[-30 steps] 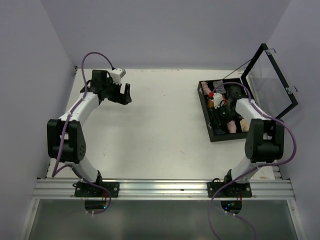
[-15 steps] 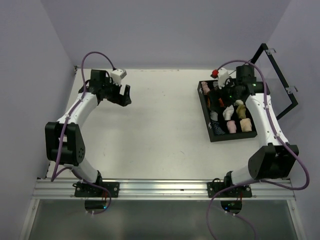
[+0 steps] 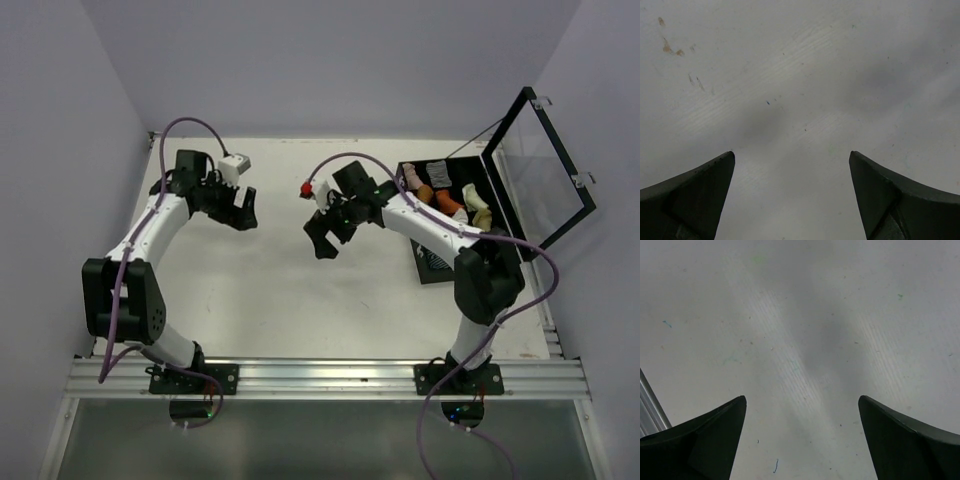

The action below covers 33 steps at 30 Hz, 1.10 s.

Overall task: Roll the underwear
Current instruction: Place the rolled underwear into the container

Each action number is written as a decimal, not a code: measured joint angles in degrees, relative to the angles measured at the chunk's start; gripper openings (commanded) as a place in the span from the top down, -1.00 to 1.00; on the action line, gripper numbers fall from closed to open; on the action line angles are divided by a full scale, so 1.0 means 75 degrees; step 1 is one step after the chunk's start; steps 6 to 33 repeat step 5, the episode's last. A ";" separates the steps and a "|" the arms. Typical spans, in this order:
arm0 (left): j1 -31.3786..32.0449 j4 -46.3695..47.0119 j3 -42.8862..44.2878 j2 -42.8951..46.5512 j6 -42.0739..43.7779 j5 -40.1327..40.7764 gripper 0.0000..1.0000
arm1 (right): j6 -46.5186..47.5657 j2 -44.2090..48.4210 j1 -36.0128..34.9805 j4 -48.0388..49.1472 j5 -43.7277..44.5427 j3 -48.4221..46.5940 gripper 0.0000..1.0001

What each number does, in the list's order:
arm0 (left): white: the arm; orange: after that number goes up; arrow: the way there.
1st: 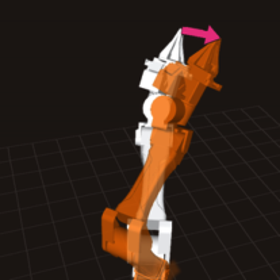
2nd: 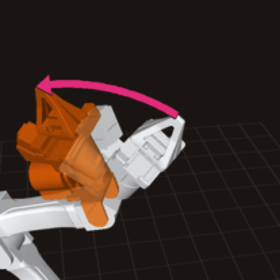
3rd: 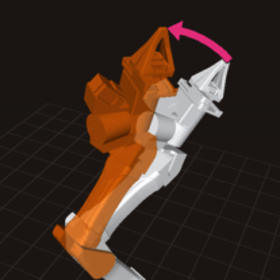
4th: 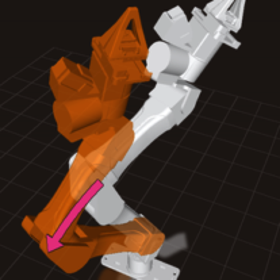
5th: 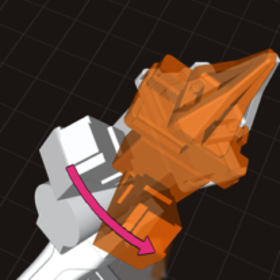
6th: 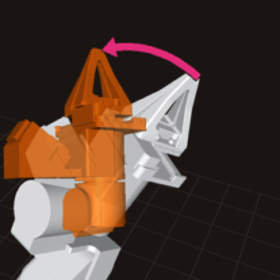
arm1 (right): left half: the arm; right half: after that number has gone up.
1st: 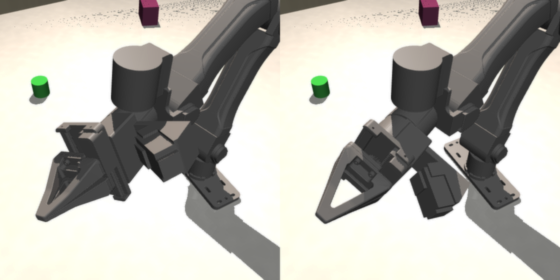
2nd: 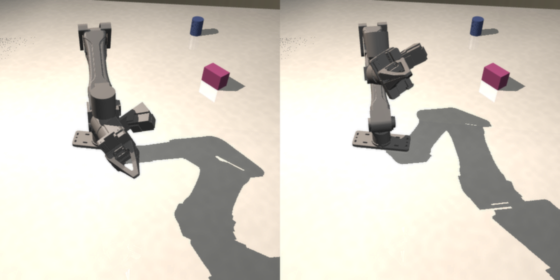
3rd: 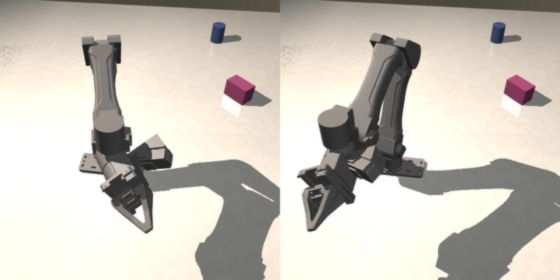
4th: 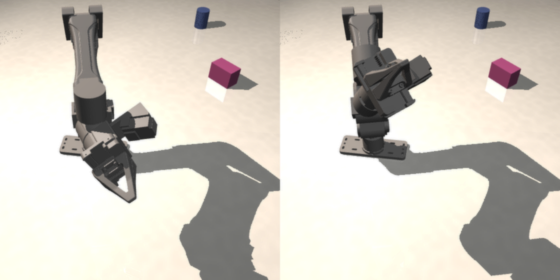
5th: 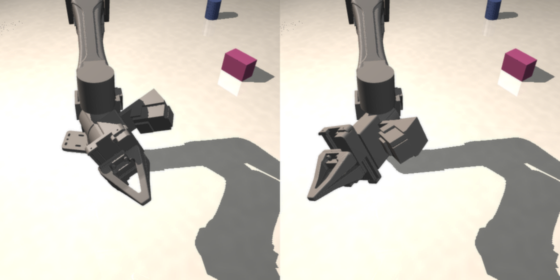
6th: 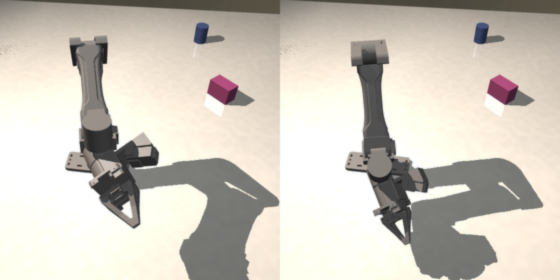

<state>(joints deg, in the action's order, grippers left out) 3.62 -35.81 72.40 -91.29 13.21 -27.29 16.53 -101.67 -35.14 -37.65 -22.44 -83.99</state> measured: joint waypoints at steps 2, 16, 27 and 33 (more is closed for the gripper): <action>0.0000 -0.0003 -0.0393 0.0251 -0.0020 0.0090 -1.00 | -0.0184 -0.0286 -0.0181 0.0315 -0.0032 0.0117 -0.97; 0.0000 -0.0012 -0.0889 0.0510 -0.0032 0.0195 -1.00 | -0.0423 -0.0548 -0.0213 0.0647 -0.0026 0.0262 -0.97; 0.0000 -0.0012 -0.0889 0.0510 -0.0032 0.0195 -1.00 | -0.0423 -0.0548 -0.0213 0.0647 -0.0026 0.0262 -0.97; 0.0000 -0.0012 -0.0889 0.0510 -0.0032 0.0195 -1.00 | -0.0423 -0.0548 -0.0213 0.0647 -0.0026 0.0262 -0.97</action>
